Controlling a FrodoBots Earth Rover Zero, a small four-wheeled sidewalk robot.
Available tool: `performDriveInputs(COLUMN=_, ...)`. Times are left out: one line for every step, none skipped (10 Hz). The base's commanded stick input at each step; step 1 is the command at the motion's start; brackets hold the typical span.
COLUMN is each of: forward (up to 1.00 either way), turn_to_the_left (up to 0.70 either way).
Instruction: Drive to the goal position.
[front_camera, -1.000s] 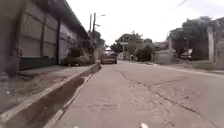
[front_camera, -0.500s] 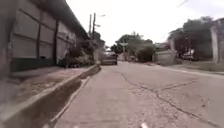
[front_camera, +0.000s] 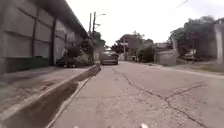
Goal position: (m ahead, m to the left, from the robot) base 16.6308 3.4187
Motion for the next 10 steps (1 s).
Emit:
performDriveInputs(forward=0.70, turn_to_the_left=0.00)
performDriveInputs(forward=0.70, turn_to_the_left=0.00)
performDriveInputs(forward=0.70, turn_to_the_left=0.00)
performDriveInputs(forward=0.70, turn_to_the_left=0.00)
performDriveInputs(forward=0.70, turn_to_the_left=0.00)
performDriveInputs(forward=0.70, turn_to_the_left=0.00)
performDriveInputs(forward=0.70, turn_to_the_left=-0.02)
performDriveInputs(forward=0.70, turn_to_the_left=-0.25)
performDriveInputs(forward=0.70, turn_to_the_left=-0.28)
performDriveInputs(forward=0.70, turn_to_the_left=-0.14)
